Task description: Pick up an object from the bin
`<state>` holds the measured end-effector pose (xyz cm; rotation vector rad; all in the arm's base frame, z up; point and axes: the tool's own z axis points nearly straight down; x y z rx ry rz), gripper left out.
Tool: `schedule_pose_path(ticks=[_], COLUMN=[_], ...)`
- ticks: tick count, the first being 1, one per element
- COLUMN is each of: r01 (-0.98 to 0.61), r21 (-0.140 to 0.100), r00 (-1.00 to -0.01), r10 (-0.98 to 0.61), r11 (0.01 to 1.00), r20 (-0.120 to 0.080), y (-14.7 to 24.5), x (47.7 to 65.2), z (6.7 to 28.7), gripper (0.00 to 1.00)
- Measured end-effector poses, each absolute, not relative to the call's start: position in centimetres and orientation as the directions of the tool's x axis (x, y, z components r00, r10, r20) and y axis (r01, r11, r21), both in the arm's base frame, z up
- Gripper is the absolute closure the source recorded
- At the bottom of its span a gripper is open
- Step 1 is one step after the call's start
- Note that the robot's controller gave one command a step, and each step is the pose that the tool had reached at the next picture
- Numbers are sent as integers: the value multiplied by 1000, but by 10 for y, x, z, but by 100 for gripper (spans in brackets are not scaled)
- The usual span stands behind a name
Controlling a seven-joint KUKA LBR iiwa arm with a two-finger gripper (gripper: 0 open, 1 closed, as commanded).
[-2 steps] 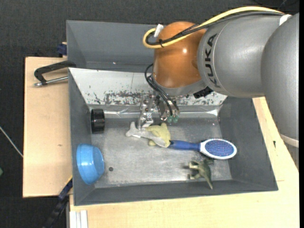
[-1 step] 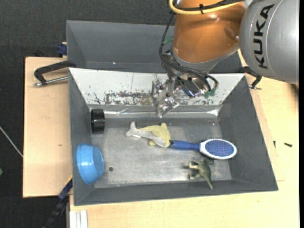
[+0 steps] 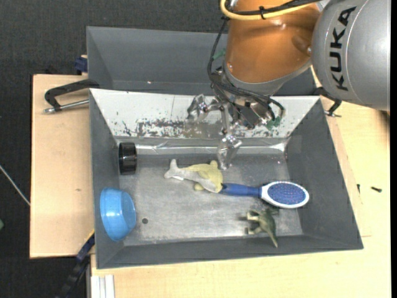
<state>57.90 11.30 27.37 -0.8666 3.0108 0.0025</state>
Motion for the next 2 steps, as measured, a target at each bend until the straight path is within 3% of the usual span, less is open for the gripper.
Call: schedule_pose_path(ticks=[1, 2], r01=[-591, -606], r21=[3, -2], r00=[-807, -796], r10=[-591, -606], r11=[807, 796], r20=[7, -5], y=[28, -38], x=[523, 565], z=[154, 71], gripper=[0, 0])
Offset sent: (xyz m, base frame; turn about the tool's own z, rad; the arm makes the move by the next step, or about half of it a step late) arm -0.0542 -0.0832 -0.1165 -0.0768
